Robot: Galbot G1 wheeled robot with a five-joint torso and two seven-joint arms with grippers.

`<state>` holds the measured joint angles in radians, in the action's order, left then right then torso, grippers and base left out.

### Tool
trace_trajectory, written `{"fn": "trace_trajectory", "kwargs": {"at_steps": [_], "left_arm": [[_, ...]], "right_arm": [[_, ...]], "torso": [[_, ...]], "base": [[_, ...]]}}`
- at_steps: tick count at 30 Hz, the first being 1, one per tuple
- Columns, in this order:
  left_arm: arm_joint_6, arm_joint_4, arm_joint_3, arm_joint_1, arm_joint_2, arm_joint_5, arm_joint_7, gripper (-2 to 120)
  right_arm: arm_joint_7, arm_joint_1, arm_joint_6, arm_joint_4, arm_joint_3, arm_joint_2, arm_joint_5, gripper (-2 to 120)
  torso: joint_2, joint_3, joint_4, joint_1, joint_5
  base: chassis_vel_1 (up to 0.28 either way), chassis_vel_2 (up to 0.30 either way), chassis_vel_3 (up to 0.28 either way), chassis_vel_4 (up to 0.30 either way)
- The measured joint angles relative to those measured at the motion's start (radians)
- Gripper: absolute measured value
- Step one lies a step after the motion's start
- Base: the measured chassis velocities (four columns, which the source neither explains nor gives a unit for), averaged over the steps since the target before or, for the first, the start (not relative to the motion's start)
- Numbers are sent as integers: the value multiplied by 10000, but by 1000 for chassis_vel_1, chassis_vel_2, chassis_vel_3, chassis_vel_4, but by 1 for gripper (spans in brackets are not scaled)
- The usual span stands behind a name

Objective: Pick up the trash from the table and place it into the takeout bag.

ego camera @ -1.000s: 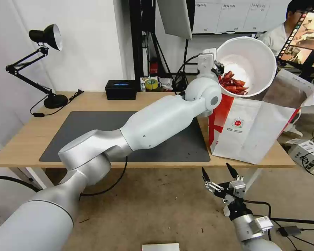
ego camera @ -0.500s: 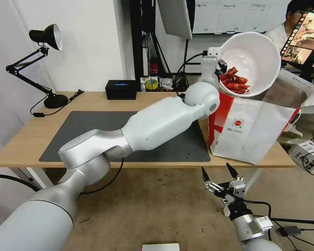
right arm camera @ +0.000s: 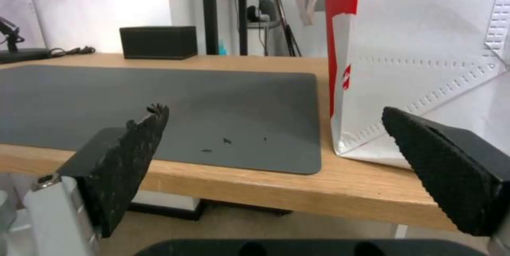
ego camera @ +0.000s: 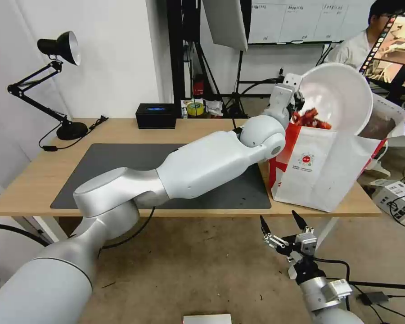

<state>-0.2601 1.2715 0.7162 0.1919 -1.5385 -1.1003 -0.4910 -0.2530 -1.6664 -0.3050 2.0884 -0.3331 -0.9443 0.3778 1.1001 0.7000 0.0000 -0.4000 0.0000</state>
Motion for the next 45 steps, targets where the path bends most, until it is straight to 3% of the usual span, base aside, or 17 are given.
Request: {"fn": "trace_trajectory", "kwargs": {"at_steps": [6, 8, 9, 12, 14, 25, 32, 45], "left_arm": [[-1118, 242, 3, 324, 421, -456, 406, 0], [-2064, 378, 48, 587, 740, -531, 546, 0], [-2064, 378, 48, 587, 740, -531, 546, 0], [-3507, 707, 67, 848, 1148, -767, 812, 0], [-3842, 841, 75, 891, 1265, -856, 871, 0], [-4006, 1251, -41, 908, 1415, -1493, 1029, 0], [-4446, 1327, -67, 1023, 1427, -1684, 772, 0], [-4489, 1454, -278, 860, 1413, -2121, 495, 42]], "right_arm": [[0, 0, 0, 0, 0, 0, 0, 100], [0, 0, 0, 0, 0, 0, 0, 100], [0, 0, 0, 0, 0, 0, 0, 100], [0, 0, 0, 0, 1, 0, 0, 100], [0, 0, 0, 0, 0, 0, 0, 100], [0, 0, 0, 0, 0, 0, 0, 100], [0, 0, 0, 0, 0, 0, 0, 100], [0, 0, 0, 0, 0, 0, 0, 100]], "torso": [[0, 0, -1, 0, -1], [0, -1, 0, 0, -2], [0, -1, 0, 0, -2], [0, -1, 2, 0, -2], [0, 0, 2, 0, -2], [0, -1, 0, 0, 0], [-1, -1, 0, 0, 0], [-1, -1, 0, 0, 0]], "base": [[0, 0, 0, 0], [0, 0, 0, 0], [0, 0, 0, 0], [0, 0, 0, 0], [0, 0, 0, 0], [0, 0, 0, 0], [0, 0, 0, 0], [0, 0, 0, 0]]}}
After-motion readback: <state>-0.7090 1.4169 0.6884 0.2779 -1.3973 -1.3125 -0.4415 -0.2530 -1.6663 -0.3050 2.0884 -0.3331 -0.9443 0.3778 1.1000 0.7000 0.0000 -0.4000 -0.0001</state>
